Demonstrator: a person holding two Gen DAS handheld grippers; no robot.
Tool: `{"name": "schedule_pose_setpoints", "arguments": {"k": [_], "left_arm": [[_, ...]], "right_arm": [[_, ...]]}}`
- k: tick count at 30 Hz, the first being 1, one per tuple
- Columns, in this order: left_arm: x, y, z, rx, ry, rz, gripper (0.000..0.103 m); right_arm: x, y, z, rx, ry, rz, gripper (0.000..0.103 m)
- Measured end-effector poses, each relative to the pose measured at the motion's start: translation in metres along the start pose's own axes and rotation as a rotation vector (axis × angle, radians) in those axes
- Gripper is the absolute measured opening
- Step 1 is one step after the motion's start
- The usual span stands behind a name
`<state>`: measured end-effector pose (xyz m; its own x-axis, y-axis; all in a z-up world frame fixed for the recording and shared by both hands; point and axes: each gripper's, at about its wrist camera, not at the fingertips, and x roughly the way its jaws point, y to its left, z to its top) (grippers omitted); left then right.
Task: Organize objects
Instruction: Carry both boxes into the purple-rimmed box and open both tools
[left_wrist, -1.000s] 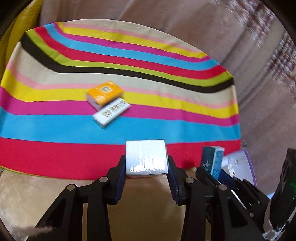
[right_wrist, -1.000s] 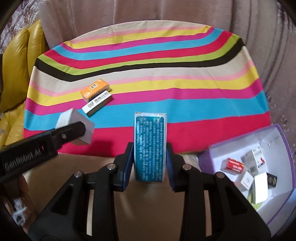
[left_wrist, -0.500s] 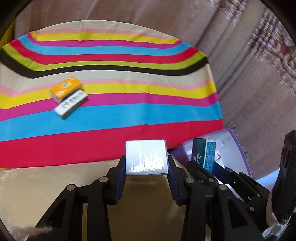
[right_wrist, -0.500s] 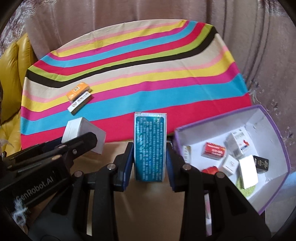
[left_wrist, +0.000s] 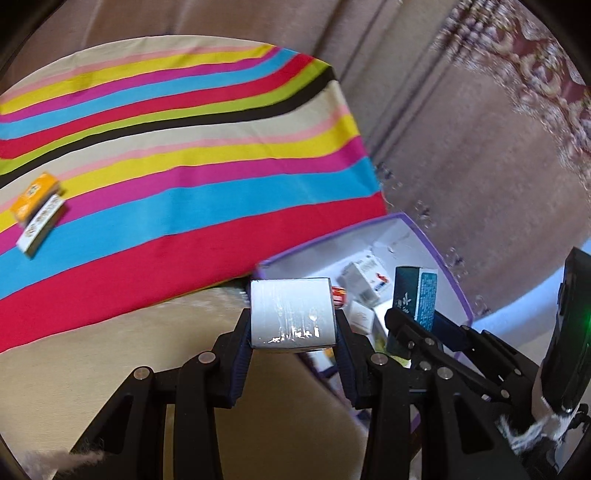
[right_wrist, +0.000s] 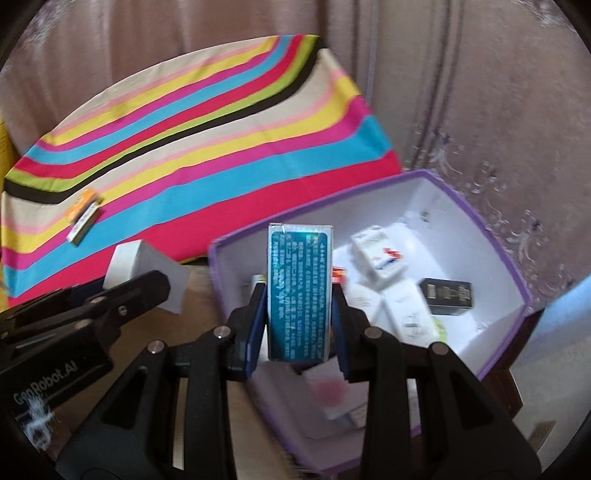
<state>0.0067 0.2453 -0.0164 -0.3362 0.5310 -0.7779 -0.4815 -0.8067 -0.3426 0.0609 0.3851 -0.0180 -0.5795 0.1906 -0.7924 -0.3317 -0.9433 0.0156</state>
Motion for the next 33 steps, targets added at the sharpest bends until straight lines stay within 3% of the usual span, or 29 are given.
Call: {"name": "schedule_pose_setpoints", "arguments": {"k": [11,33], "left_arm": [[0.015,-0.030,0.000,0.054,0.018,-0.063,0.042],[0.021,-0.051,0.006,0.099,0.003,-0.185,0.045]], "right_arm": [[-0.002,-0.040,0.000,0.050,-0.007,-0.081,0.037],[-0.008,-0.062,0.006,0.073,-0.043,-0.203,0.037]]}}
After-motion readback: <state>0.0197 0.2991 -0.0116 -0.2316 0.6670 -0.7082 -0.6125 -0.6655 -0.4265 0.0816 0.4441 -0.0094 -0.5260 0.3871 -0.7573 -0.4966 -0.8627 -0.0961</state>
